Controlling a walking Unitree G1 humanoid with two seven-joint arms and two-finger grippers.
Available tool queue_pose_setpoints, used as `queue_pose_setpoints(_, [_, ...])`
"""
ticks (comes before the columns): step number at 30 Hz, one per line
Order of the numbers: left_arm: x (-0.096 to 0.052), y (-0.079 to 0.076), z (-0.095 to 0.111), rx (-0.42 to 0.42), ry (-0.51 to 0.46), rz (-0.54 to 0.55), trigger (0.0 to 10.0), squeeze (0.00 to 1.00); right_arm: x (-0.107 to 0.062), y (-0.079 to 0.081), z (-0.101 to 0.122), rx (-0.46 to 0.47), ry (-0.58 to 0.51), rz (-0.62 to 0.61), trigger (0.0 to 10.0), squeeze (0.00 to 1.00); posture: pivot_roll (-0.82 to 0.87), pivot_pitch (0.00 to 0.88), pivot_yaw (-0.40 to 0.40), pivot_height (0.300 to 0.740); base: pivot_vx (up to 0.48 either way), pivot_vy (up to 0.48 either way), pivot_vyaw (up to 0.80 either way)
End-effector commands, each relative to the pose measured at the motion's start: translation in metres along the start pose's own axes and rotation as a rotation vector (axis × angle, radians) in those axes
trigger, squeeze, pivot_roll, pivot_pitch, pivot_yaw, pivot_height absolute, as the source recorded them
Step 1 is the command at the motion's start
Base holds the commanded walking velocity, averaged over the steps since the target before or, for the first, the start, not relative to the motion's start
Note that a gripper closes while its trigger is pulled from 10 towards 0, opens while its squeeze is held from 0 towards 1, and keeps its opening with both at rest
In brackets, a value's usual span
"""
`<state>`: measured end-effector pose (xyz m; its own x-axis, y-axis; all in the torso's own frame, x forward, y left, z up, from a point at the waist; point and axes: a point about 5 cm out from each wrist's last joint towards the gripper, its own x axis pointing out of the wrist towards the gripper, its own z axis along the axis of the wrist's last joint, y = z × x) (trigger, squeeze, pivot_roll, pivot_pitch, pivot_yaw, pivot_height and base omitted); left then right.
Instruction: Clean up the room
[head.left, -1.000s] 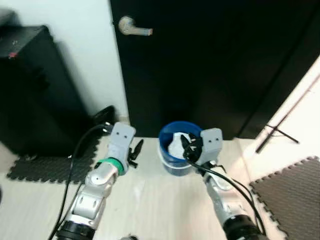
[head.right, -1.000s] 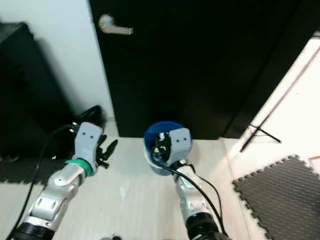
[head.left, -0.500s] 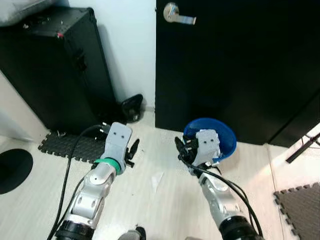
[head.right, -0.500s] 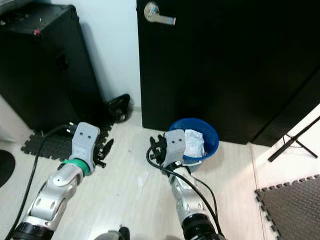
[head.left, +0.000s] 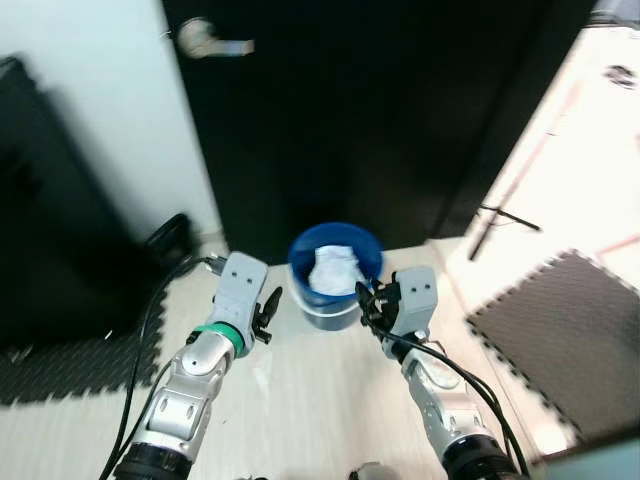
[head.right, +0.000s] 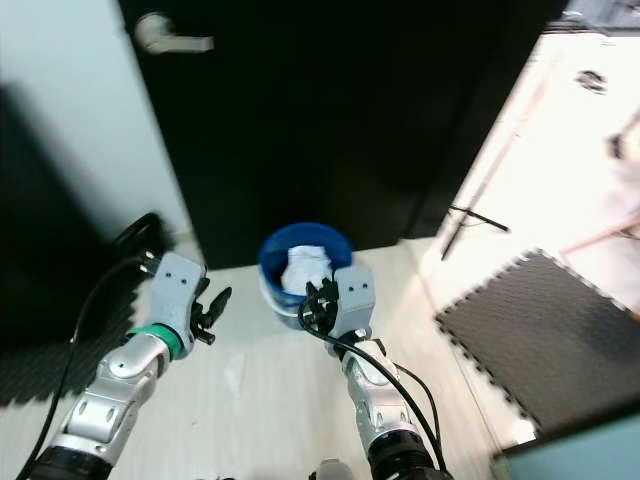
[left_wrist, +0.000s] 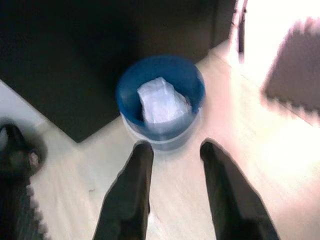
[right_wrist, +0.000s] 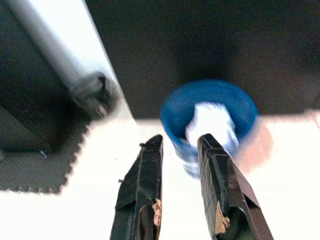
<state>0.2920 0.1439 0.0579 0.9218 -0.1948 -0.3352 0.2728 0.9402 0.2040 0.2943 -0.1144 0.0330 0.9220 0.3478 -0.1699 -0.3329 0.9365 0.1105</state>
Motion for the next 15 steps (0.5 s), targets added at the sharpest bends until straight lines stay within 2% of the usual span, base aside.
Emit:
queue_pose_setpoints(1, [-0.006,0.008,-0.037,0.027,0.13,0.041,10.0,0.0,-0.01,0.002,-0.025,-0.003,0.105,0.021,10.0,0.0,-0.06,0.03,0.059,0.74,0.0,0.0,-0.8])
queue_pose_setpoints(2, [-0.006,0.008,-0.037,0.027,0.13,0.041,10.0,0.0,-0.01,0.002,-0.025,-0.003,0.105,0.021,10.0,0.0,-0.06,0.03,0.059,0.74,0.0,0.0,-0.8])
queue_pose_setpoints(3, [-0.011,0.013,-0.05,0.02,0.178,0.063,10.0,0.0,-0.014,0.004,-0.032,-0.01,0.137,0.038,10.0,0.0,-0.05,0.035,0.049,0.74,0.0,0.0,-0.8])
queue_pose_setpoints(4, [-0.011,0.013,-0.05,0.02,0.178,0.063,10.0,0.0,-0.014,0.004,-0.032,-0.01,0.137,0.038,10.0,0.0,-0.05,0.035,0.049,0.74,0.0,0.0,-0.8])
queue_pose_setpoints(5, [-0.018,0.021,-0.067,-0.003,0.239,0.102,10.0,0.0,-0.02,0.005,-0.041,-0.013,0.176,0.059,10.0,0.0,-0.04,0.039,0.039,0.74,0.0,0.0,-0.8])
queue_pose_setpoints(15, [-0.024,0.021,-0.079,-0.013,0.267,0.11,10.0,0.0,-0.022,0.001,-0.048,-0.006,0.215,0.055,10.0,0.0,-0.04,0.054,0.026,0.74,0.0,0.0,-0.8])
